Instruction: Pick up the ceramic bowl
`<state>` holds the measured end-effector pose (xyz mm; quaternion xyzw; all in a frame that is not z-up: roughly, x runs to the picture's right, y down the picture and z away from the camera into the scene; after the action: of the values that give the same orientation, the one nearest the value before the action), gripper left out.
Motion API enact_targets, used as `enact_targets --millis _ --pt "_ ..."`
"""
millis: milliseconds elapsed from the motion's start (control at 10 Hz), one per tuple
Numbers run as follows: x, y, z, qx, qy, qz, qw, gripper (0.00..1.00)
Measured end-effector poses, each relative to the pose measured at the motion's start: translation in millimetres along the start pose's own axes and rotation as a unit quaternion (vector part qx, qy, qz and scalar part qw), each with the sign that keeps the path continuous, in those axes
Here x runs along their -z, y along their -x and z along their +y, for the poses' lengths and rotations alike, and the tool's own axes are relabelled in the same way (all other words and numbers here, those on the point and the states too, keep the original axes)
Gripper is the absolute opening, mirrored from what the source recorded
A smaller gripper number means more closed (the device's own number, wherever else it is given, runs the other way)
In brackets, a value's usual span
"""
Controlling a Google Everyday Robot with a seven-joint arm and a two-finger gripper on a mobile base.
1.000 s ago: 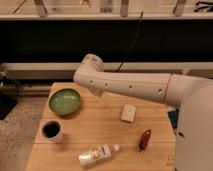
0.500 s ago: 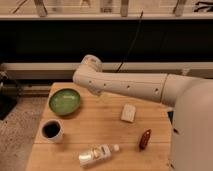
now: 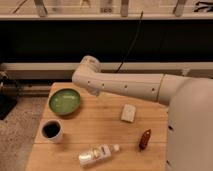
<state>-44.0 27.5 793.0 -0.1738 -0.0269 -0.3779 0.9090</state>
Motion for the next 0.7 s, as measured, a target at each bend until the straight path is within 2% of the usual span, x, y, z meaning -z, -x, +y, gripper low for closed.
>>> enact_targets --millis 700 --pt "-14.2 2.2 -10.0 0.024 -0.007 -0.005 0.9997 0.80"
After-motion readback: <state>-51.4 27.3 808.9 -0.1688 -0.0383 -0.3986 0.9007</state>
